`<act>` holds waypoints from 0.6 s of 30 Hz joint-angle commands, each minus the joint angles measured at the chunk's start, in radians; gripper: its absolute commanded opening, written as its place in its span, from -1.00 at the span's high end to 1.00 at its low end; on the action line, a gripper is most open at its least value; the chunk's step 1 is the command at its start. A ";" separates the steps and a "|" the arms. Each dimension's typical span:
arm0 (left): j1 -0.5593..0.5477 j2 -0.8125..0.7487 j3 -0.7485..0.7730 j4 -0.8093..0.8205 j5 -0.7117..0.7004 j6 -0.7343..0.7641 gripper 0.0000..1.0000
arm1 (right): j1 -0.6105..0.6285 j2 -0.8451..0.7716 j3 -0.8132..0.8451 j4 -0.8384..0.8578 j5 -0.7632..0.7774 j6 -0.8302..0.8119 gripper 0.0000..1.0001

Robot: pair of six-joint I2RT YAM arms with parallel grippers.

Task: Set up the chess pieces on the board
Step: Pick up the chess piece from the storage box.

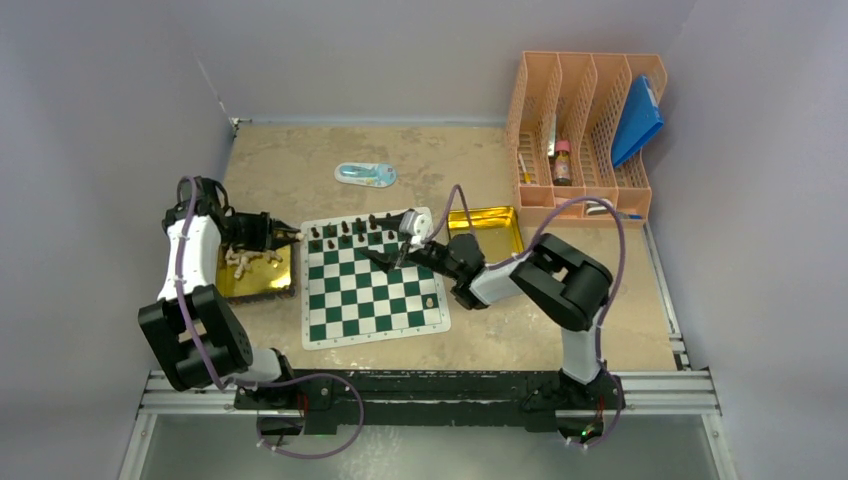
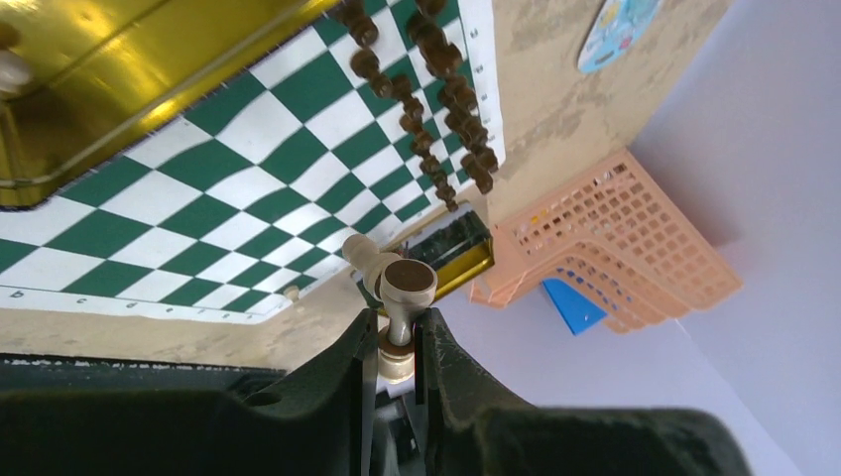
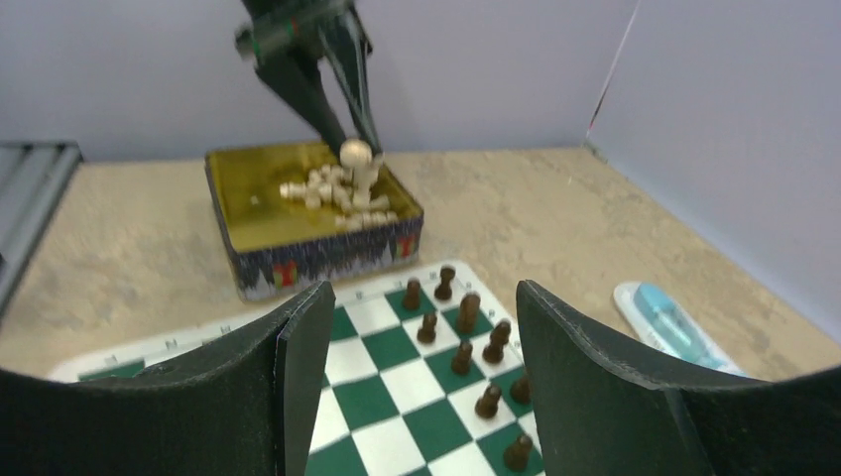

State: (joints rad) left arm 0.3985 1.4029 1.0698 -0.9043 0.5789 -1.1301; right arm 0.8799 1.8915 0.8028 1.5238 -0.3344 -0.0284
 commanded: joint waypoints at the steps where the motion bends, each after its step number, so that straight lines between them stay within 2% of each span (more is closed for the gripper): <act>1: -0.019 -0.040 0.017 0.032 0.114 0.009 0.74 | 0.016 0.083 0.066 0.345 -0.023 -0.125 -0.39; 8: -0.048 -0.073 0.015 0.032 0.189 -0.004 0.74 | 0.076 0.231 0.193 0.396 0.046 -0.239 -0.33; 18: -0.076 -0.105 0.010 0.043 0.233 -0.022 0.73 | 0.108 0.345 0.325 0.447 0.112 -0.244 -0.25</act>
State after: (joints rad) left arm 0.3321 1.3285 1.0695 -0.8841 0.7563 -1.1336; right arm 0.9871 2.2364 1.0740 1.5551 -0.2668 -0.2356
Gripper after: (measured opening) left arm 0.162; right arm 0.639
